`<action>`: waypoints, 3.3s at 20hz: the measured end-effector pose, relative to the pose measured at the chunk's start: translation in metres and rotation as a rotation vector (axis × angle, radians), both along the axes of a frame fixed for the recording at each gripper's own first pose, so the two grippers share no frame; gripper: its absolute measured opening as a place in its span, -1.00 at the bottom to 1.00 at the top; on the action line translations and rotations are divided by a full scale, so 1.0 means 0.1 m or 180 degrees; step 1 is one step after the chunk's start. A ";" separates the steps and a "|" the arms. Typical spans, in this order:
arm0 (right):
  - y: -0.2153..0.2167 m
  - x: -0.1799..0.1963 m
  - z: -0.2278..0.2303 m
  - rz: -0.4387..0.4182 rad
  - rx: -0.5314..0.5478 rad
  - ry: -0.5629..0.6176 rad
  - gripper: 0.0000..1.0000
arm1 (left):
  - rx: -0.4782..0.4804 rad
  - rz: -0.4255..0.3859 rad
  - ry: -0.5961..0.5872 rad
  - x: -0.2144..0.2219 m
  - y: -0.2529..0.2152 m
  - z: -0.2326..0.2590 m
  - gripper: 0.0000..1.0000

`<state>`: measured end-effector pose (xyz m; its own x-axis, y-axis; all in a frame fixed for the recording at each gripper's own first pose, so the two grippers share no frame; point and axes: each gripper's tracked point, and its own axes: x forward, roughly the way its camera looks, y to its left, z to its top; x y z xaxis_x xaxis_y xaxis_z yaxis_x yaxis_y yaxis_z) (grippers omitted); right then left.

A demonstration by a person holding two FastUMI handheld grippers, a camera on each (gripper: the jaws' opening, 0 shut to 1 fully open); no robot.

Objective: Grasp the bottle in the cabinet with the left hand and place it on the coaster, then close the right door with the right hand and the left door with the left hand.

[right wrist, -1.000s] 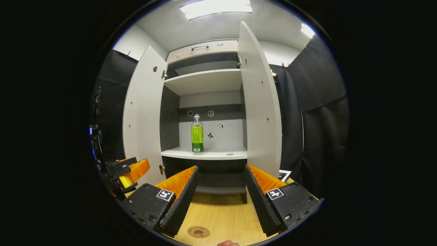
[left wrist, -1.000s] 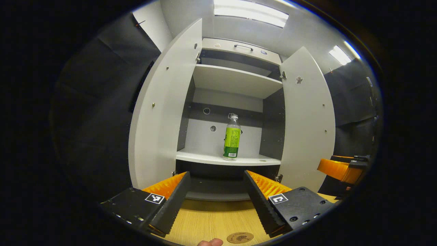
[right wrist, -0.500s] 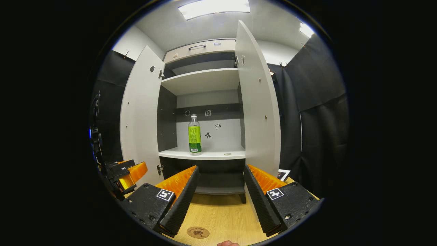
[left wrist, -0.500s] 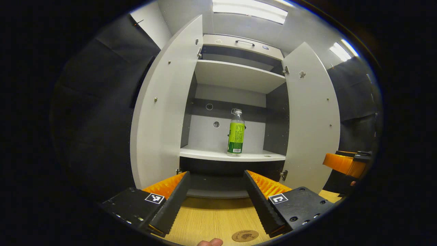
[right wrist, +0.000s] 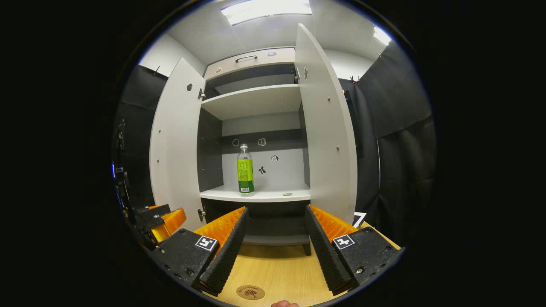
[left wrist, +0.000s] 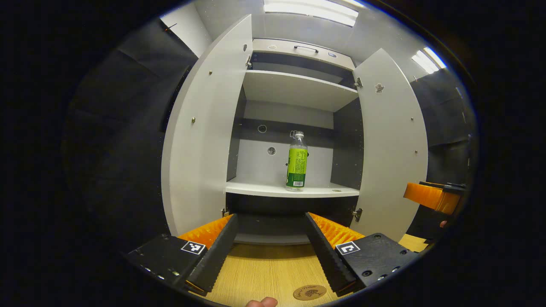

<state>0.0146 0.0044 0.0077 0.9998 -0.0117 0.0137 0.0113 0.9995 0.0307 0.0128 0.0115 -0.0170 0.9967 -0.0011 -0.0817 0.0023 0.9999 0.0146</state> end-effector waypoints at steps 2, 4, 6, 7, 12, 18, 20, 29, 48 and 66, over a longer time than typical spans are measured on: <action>0.02 -0.01 -0.03 0.0007 -0.0001 0.0022 0.63 | 0.0007 -0.0004 0.0009 0.02 0.00 -0.01 0.89; 0.02 -0.02 -0.05 0.0007 -0.0025 0.0042 0.63 | 0.0009 -0.0091 -0.0036 0.10 -0.07 0.03 0.89; 0.02 -0.04 -0.05 -0.0004 -0.0041 0.0040 0.63 | 0.0008 -0.0211 -0.0023 0.35 -0.17 0.05 0.89; 0.01 -0.05 -0.05 -0.0019 -0.0046 0.0048 0.63 | -0.0019 -0.0257 -0.0056 0.48 -0.22 0.10 0.89; -0.04 -0.15 -0.03 -0.0088 -0.0043 0.0053 0.63 | -0.0151 -0.0611 -0.0241 1.16 -0.55 0.43 0.89; -0.16 -0.24 -0.02 -0.0233 -0.0064 0.0068 0.63 | -0.0233 -0.0778 -0.0253 2.05 -0.81 0.60 0.99; -0.20 -0.26 -0.05 -0.0281 -0.0082 0.0109 0.63 | -0.0139 -0.0697 -0.0220 2.31 -0.81 0.55 0.90; -0.28 -0.32 -0.17 -0.0364 -0.0192 0.0272 0.63 | -0.0006 -0.0427 -0.0129 3.11 -0.68 0.47 0.89; -0.34 -0.33 -0.19 -0.0374 -0.0166 0.0256 0.63 | 0.0106 -0.0600 -0.0081 2.79 -0.64 0.58 0.45; -0.24 -0.36 0.06 -0.0200 -0.0125 0.0142 0.63 | 0.0104 -0.0706 -0.0196 0.90 -0.73 -0.20 0.45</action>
